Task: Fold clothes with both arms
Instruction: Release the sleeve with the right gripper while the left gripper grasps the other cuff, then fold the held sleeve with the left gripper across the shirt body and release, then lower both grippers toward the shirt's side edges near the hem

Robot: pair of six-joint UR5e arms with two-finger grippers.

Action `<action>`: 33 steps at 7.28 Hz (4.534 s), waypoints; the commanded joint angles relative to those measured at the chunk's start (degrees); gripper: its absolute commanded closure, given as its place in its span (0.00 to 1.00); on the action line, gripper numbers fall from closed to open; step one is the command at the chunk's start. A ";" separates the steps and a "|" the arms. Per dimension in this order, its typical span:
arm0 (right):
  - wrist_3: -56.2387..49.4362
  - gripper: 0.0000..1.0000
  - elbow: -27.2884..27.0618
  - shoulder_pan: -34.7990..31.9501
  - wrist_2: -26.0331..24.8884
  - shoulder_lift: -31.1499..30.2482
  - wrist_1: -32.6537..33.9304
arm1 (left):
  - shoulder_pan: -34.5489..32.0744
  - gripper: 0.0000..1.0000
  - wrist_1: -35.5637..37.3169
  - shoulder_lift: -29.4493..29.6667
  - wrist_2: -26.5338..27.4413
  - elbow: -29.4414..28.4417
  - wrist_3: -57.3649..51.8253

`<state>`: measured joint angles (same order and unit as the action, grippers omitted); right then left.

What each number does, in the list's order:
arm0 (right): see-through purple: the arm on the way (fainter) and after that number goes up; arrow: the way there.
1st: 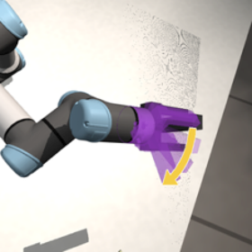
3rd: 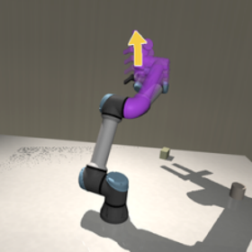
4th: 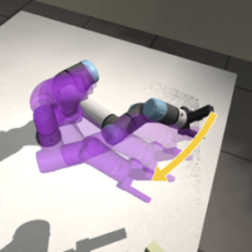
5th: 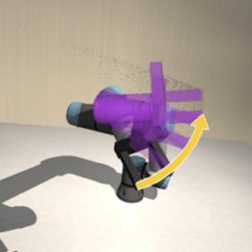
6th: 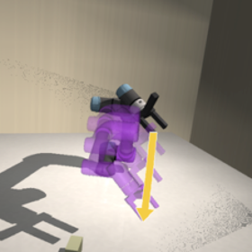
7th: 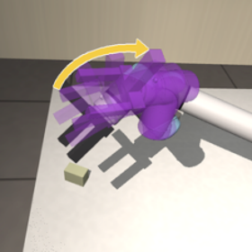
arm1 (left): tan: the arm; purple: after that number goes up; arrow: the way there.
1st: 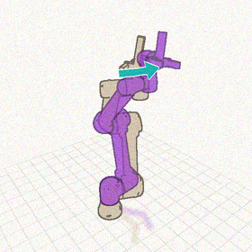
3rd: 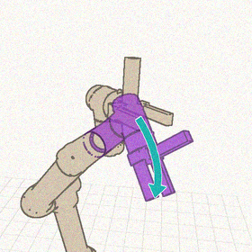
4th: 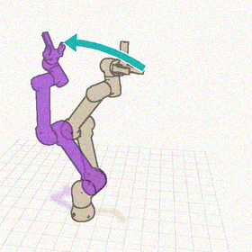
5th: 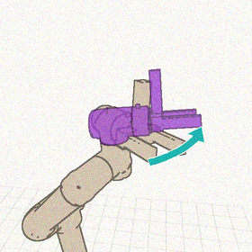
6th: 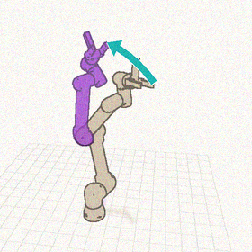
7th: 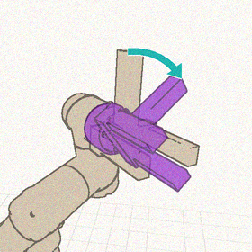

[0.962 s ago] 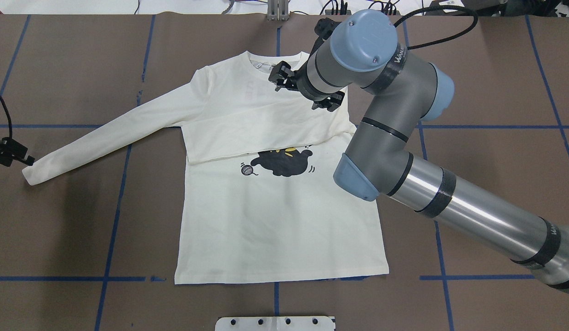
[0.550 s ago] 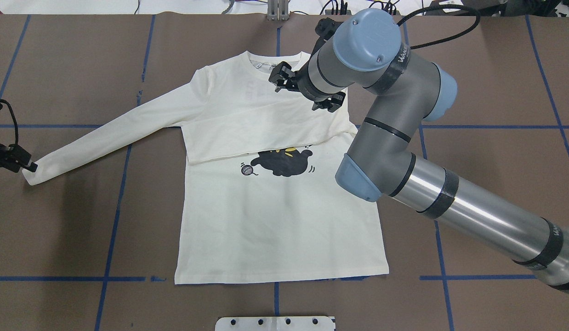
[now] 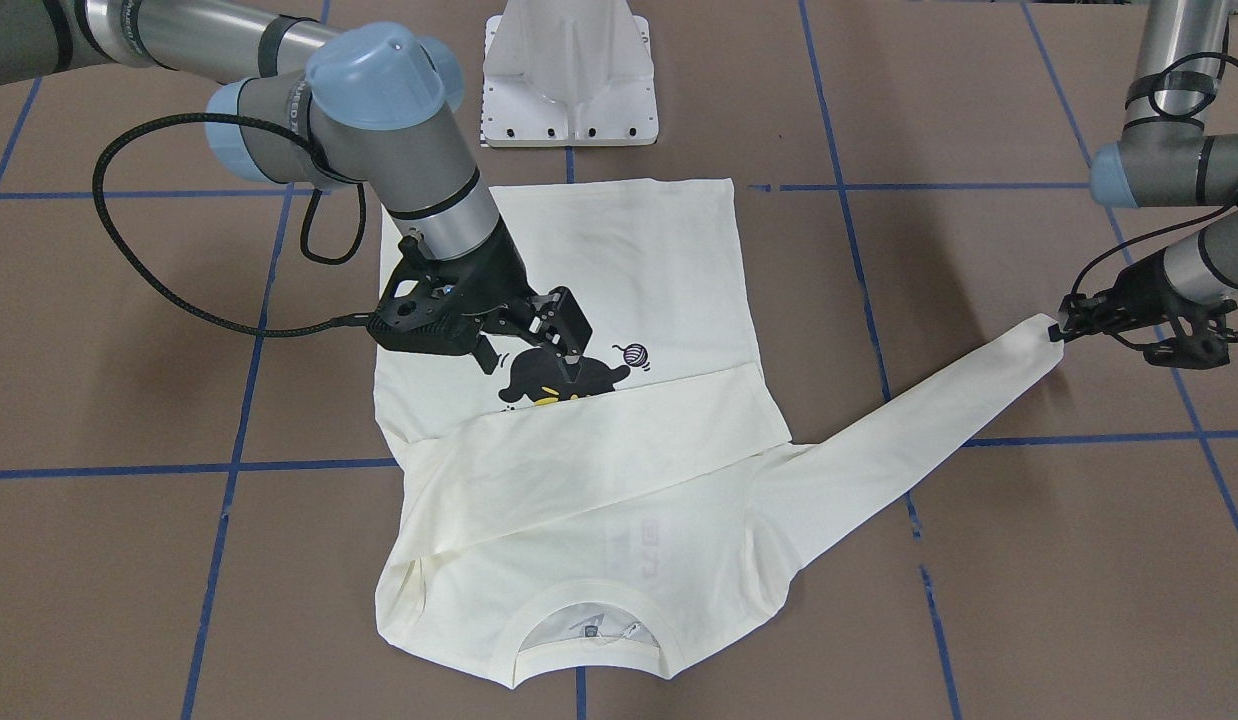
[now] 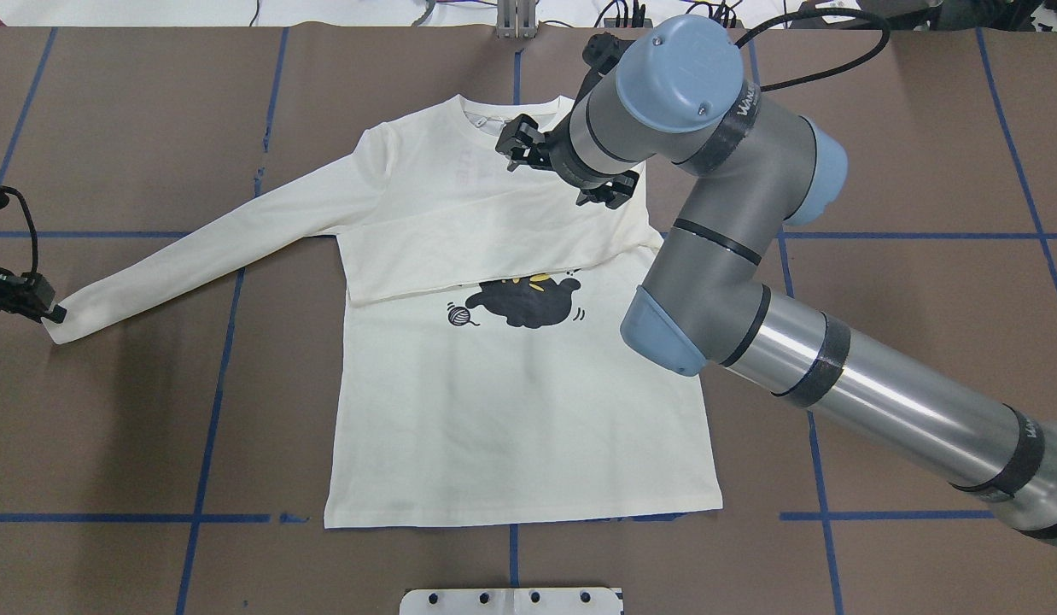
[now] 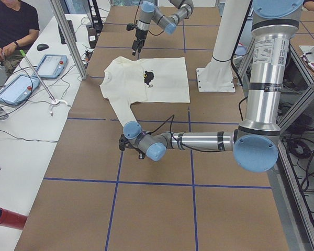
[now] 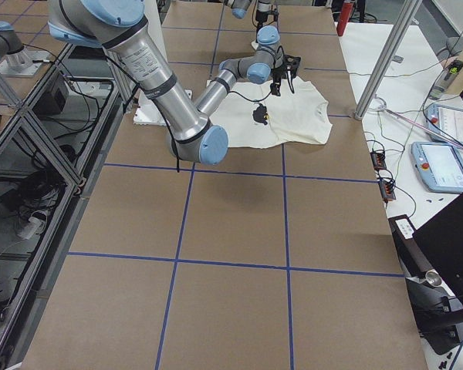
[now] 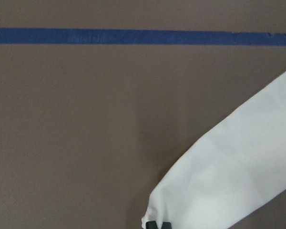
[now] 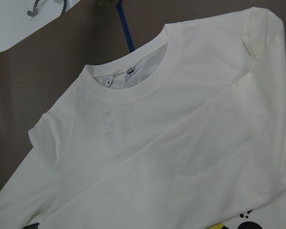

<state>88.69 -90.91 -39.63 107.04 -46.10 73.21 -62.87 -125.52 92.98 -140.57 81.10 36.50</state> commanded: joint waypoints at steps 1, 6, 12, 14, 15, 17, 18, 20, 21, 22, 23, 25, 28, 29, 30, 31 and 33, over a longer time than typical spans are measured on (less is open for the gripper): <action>-0.01 0.00 -0.32 -0.19 0.80 -0.39 -0.09 | -0.15 1.00 2.80 0.71 -1.98 11.20 7.64; -15.08 0.00 -12.42 -16.40 18.43 -20.82 0.00 | 16.86 1.00 10.83 39.75 11.23 11.75 55.82; -31.13 0.00 -17.72 -28.93 28.49 -37.13 -0.09 | 35.61 0.56 -9.20 65.48 43.69 -27.47 62.73; -31.04 0.00 -17.73 -28.93 28.31 -37.05 -0.09 | 36.15 0.15 -9.13 65.49 43.71 -26.97 62.81; -30.08 0.00 -17.81 -28.84 27.79 -36.52 0.00 | 36.07 0.15 -5.04 62.01 43.45 -20.43 62.64; -26.32 0.00 -19.90 -25.44 27.35 -37.22 0.00 | 35.72 0.17 4.53 50.26 42.14 0.09 57.67; -17.42 0.00 -22.71 -19.32 23.00 -37.14 0.00 | 34.93 0.17 10.67 45.33 42.04 9.42 53.02; 2.44 0.03 -29.57 -1.24 6.15 -36.87 0.18 | 31.34 0.17 18.26 35.05 39.95 23.95 42.22; 8.97 0.04 -31.16 5.81 -0.01 -36.96 0.26 | 29.32 0.17 18.64 29.60 38.10 29.06 38.24; 16.70 0.05 -32.13 13.19 -7.47 -37.13 0.70 | 28.34 0.17 18.65 25.72 37.39 32.33 36.12; 22.43 0.06 -32.14 21.61 -16.85 -37.22 0.96 | 28.16 0.17 18.65 25.24 37.30 32.63 35.92; 32.35 0.08 -32.14 30.54 -24.84 -36.88 5.52 | 27.98 0.17 18.73 24.10 37.30 32.54 35.83; 36.46 0.11 -31.35 35.49 -28.20 -37.48 5.97 | 27.89 0.17 18.73 23.92 37.30 32.28 36.27; 36.37 0.12 -30.65 36.37 -28.11 -38.70 6.32 | 27.98 0.17 18.73 23.92 37.30 32.10 36.44; 36.37 0.13 -30.65 36.46 -28.02 -39.59 6.33 | 27.89 0.17 18.73 23.83 37.38 32.02 36.45; 36.20 0.14 -30.30 36.46 -28.02 -39.94 7.02 | 27.98 0.17 18.65 23.83 37.38 32.01 36.45; 35.76 0.15 -29.42 36.46 -27.94 -40.21 7.65 | 27.98 0.17 18.65 23.74 37.30 31.93 36.62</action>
<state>124.69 -120.94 -3.16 79.03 -86.09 80.56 -34.90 -106.86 116.76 -103.21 113.10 73.02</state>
